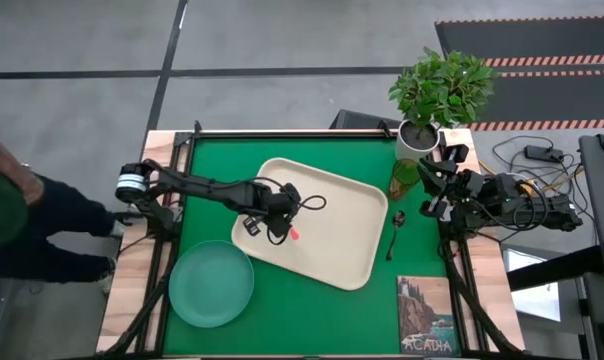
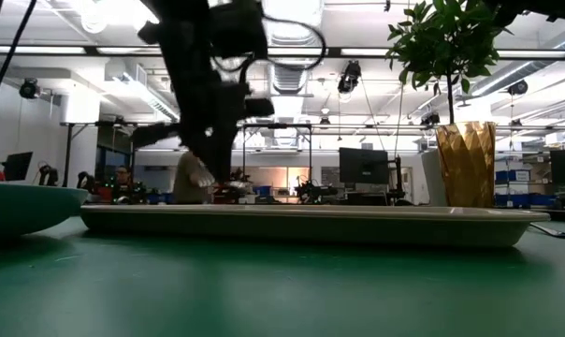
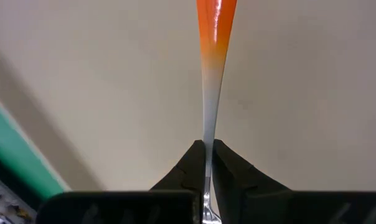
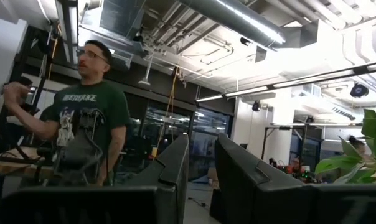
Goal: Pick and place plate/cup/fork/spoon on tray
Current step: Put the orange fork on the left of the white tray
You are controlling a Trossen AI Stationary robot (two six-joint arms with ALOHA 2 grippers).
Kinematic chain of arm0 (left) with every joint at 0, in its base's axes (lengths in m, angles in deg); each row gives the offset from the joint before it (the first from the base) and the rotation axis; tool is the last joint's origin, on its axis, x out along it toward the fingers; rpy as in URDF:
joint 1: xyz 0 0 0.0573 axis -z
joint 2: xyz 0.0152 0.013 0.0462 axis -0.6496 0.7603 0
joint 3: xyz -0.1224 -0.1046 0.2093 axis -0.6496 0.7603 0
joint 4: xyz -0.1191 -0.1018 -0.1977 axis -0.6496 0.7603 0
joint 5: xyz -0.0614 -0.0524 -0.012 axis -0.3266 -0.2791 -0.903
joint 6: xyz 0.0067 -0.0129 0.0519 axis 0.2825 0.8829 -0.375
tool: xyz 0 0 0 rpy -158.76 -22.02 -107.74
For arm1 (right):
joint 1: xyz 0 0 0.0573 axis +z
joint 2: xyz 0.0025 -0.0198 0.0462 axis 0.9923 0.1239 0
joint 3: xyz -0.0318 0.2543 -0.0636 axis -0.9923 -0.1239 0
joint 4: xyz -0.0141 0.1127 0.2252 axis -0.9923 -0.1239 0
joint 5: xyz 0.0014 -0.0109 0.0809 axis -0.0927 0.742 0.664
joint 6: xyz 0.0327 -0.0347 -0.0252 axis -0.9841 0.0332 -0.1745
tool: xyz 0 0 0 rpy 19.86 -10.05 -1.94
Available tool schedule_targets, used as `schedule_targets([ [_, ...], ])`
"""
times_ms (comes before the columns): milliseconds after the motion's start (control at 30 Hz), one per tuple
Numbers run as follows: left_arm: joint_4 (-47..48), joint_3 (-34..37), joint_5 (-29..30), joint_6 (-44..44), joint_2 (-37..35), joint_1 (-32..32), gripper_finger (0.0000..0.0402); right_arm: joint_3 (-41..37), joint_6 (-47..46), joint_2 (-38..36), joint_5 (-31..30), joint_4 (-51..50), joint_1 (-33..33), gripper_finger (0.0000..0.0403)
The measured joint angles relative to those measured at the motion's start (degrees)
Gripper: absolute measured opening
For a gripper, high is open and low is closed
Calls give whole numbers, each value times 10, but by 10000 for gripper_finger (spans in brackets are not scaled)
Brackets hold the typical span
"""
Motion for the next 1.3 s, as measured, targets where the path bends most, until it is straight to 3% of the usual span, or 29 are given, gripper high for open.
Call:
schedule_targets([
  [267, -95, 78, 0, -31, 0, -14, 25, 3, 1, 0, 0, 1, 0, 68],
  [500, -128, 106, 3, -31, 0, -14, 57, 3, -5, 0, 0, -1, 0, 68],
  [700, -132, 88, 107, -19, -14, -12, 74, 3, -4, 0, 0, -1, 0, 68],
  [800, -126, 87, 107, 31, -34, -12, 74, 3, -5, 0, 0, -1, 0, 68],
  [1000, -111, 110, 82, 219, -73, -14, 72, 2, -4, 1, 0, -16, 0, 68],
  [1133, -100, 115, 61, 345, -71, -18, 44, 2, 3, 0, 0, -14, 0, 68],
  [1300, -103, 116, 47, 405, -63, -19, 5, 2, 11, 0, 0, -13, 0, 68],
])
